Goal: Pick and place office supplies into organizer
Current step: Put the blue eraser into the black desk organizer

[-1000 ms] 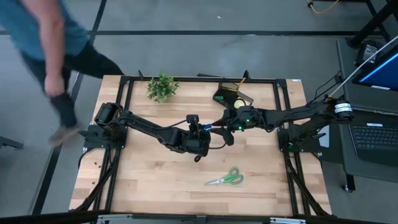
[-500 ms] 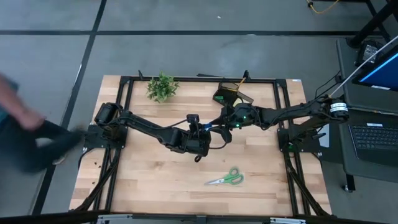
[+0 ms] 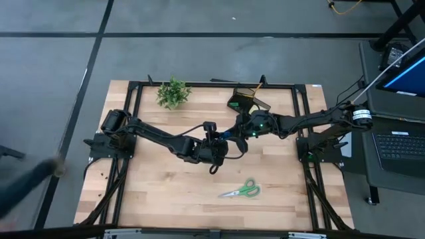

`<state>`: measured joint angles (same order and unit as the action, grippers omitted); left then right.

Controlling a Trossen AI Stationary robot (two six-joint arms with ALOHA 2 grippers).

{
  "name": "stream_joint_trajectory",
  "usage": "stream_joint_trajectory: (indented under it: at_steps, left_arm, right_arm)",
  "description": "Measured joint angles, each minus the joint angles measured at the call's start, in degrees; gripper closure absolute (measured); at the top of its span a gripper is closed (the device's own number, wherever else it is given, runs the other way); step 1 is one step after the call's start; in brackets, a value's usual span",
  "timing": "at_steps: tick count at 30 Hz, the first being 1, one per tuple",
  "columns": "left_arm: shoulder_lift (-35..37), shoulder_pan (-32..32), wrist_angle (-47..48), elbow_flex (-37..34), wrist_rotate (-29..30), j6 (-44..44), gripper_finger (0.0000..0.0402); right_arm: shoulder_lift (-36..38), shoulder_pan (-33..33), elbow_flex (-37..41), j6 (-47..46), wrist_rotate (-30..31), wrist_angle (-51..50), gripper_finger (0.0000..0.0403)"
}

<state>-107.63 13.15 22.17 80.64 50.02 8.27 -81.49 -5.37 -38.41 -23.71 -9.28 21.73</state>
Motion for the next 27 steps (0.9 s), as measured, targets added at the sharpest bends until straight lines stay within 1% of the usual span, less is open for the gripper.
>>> stream_joint_trajectory:
  at_steps: [7, 10, 18, 22, 24, 27]
  left_arm:
    - [0.02, 0.04, 0.79, 0.0, -0.02, -1.32, 0.0311]
    - [0.02, 0.07, 1.5, 0.05, -0.19, -1.46, 0.0311]
    - [0.04, 0.7, 3.58, 0.13, -0.02, -1.71, 0.0309]
    - [0.13, 0.4, 9.75, -0.01, -0.07, -4.11, 0.0296]
    - [0.54, -0.12, 13.33, -0.02, 0.04, -6.94, 0.0288]
    - [2.32, -0.65, 19.65, -0.02, 1.69, -12.51, 0.0279]
  right_arm:
    - [-0.04, -0.07, 0.0, 0.05, 0.39, 0.25, 0.036]
    - [-0.07, -0.07, 0.0, 0.15, 0.39, 0.17, 0.038]
    - [-0.07, -0.07, 0.0, 1.52, 0.16, 0.31, 0.038]
    - [-0.07, -0.12, 0.0, 1.69, 0.11, 0.13, 0.0379]
    - [-0.04, -0.13, 0.0, 1.85, 0.28, -0.96, 0.0379]
    - [-0.04, -0.13, 0.0, 3.23, 2.22, -2.54, 0.0379]
